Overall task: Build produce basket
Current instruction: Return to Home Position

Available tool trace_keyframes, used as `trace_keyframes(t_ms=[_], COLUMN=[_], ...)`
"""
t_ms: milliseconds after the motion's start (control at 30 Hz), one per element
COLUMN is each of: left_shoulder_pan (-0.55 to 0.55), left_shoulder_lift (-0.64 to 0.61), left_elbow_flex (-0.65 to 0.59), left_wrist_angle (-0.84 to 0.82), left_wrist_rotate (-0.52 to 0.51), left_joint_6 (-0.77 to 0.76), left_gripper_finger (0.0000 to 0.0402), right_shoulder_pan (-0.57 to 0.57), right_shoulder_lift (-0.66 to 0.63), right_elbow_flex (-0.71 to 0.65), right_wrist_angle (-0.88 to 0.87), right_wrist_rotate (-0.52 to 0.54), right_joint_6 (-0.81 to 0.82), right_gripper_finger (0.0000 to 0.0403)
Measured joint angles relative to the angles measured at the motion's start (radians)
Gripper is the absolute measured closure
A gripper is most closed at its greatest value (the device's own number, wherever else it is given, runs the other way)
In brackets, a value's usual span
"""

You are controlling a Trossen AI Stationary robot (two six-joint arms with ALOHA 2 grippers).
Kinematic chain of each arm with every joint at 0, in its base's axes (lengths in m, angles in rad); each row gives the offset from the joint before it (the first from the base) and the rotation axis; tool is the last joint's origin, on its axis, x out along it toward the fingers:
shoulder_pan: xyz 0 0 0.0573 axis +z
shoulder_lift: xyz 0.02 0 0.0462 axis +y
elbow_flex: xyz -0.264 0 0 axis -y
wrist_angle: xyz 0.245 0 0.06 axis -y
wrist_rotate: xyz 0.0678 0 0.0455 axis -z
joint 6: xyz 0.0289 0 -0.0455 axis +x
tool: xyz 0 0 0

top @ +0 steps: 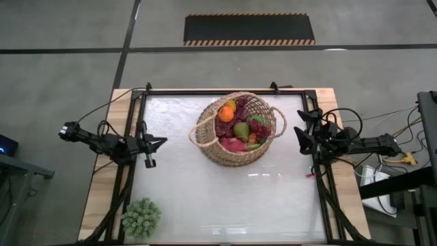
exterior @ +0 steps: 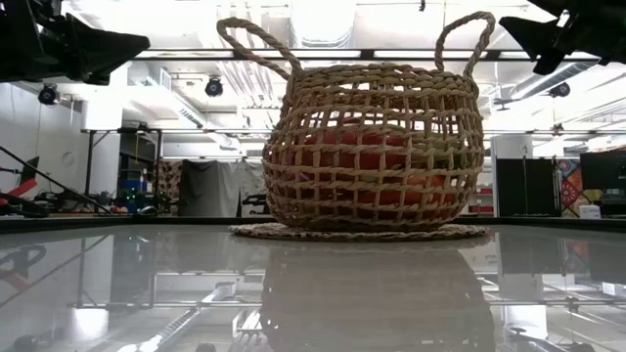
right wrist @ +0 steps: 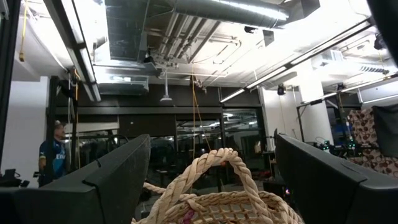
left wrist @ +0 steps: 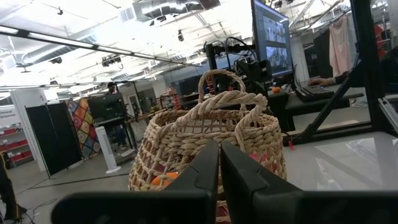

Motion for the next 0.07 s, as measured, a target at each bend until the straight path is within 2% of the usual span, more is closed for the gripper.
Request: trace_keyframes(t_ms=[67], left_shoulder_pan=[0.0], left_shoulder_lift=[0.0], left_elbow_flex=[0.0], left_wrist_angle=[0.0], left_wrist_rotate=[0.0], left_joint_6=[0.0], left_gripper_finger=[0.0402], right_shoulder_pan=[0.0], right_shoulder_lift=[0.0], right_elbow_flex=[0.0], right_wrist_angle=[0.0], right_wrist_rotate=[0.0], right_joint_6=[0.0], right_gripper_finger=[0.0076])
